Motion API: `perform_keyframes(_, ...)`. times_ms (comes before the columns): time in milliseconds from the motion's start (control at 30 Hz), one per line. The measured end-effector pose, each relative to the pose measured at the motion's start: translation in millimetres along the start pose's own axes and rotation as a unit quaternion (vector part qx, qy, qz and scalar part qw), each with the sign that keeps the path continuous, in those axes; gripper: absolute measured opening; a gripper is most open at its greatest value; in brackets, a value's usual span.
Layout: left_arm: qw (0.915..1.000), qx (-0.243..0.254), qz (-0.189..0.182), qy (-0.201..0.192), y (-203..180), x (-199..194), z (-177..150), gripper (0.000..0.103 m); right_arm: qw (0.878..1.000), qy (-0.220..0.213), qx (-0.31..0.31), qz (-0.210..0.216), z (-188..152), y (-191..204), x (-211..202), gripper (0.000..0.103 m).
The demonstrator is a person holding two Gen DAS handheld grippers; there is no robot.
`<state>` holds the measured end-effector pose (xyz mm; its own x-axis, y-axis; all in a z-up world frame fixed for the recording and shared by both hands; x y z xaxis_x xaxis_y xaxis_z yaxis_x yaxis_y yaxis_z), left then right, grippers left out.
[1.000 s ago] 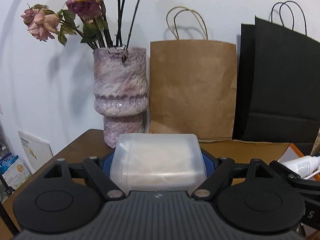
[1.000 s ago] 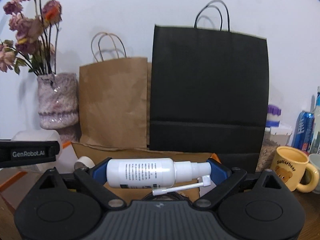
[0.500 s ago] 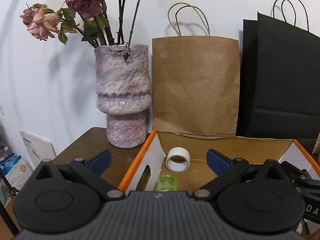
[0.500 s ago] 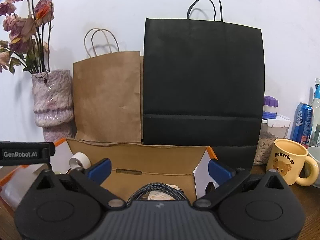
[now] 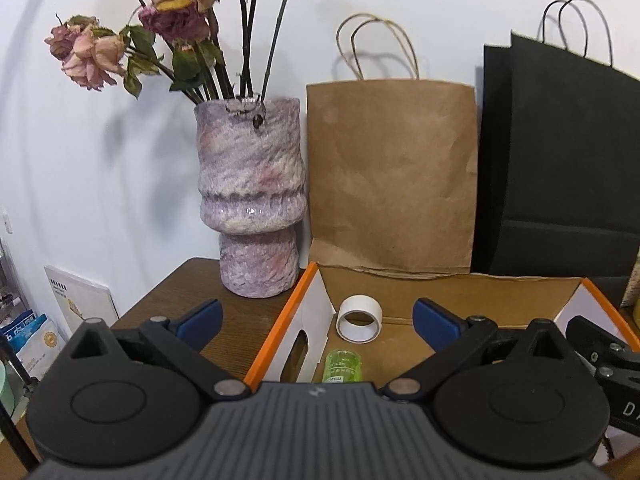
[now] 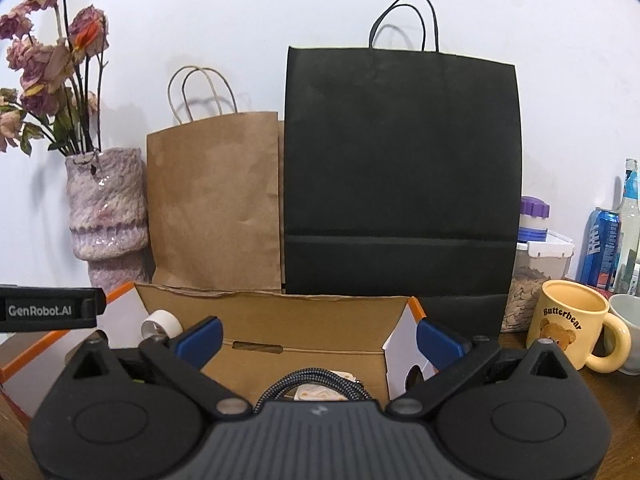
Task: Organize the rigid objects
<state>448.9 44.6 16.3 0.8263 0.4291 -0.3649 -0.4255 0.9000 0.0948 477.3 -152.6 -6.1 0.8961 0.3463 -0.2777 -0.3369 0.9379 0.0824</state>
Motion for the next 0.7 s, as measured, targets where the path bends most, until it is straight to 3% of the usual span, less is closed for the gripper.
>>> perform_keyframes(700,0.9986,0.025,-0.041,-0.023,35.9,-110.2,-16.7,0.103,0.999,0.013,-0.008,0.029,-0.5,3.4,-116.1,0.103)
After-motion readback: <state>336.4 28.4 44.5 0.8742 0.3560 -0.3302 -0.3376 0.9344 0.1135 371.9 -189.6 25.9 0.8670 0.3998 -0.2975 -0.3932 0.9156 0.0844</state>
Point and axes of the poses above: each gripper's, at about its wrist camera, not at the fingertips, and x roughly the way its jaws point, y to its left, z to its top, the point moved 5 cm from there along x, roughly the way its jaws point, and after that the axes turned 10 degrees about z, right-handed, at the moved point
